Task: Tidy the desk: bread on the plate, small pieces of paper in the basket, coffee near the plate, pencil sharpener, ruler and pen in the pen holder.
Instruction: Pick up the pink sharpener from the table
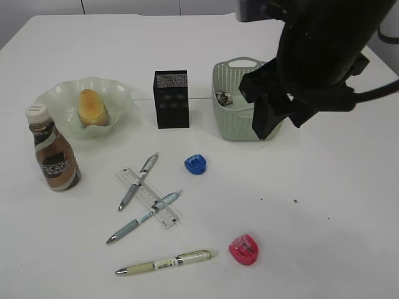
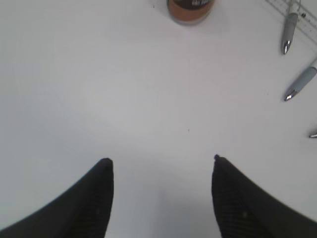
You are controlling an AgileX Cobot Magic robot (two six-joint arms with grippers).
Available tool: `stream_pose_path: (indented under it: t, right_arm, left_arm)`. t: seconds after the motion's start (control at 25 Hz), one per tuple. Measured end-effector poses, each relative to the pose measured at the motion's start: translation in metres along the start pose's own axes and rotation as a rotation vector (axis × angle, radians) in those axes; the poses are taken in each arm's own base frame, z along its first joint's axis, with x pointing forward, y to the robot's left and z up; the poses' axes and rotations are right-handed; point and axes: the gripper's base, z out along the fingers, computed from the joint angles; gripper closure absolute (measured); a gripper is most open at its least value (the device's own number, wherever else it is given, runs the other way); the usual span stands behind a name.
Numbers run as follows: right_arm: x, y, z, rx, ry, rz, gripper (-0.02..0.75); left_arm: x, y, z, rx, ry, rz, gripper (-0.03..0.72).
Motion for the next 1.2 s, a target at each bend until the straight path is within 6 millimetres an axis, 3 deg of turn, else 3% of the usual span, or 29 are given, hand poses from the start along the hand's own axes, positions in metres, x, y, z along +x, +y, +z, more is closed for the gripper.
stream_pose_path:
  t: [0.2,0.48,0.8,1.0,1.2]
  right_arm:
    - [-0.006,-0.003,0.011,0.028,0.021,0.081,0.295]
    - [-0.006,-0.003,0.011,0.028,0.019,0.143,0.295]
    - [0.015,-0.003,0.038,0.021,0.141,0.155,0.295]
    - [0.032,0.017,0.055,0.008,0.176,0.041,0.295]
    - [0.035,0.038,0.068,-0.016,0.167,-0.020,0.295]
  left_arm:
    - [-0.001,0.000,-0.014,-0.013,0.073,0.012,0.229]
    - [0.010,0.002,-0.027,-0.038,0.220,0.025,0.230]
    - [0.023,-0.001,-0.053,0.008,0.104,0.044,0.245]
    - [0.033,-0.005,-0.064,0.044,0.080,0.048,0.290]
    - [0.039,-0.005,-0.070,0.047,0.068,0.049,0.302]
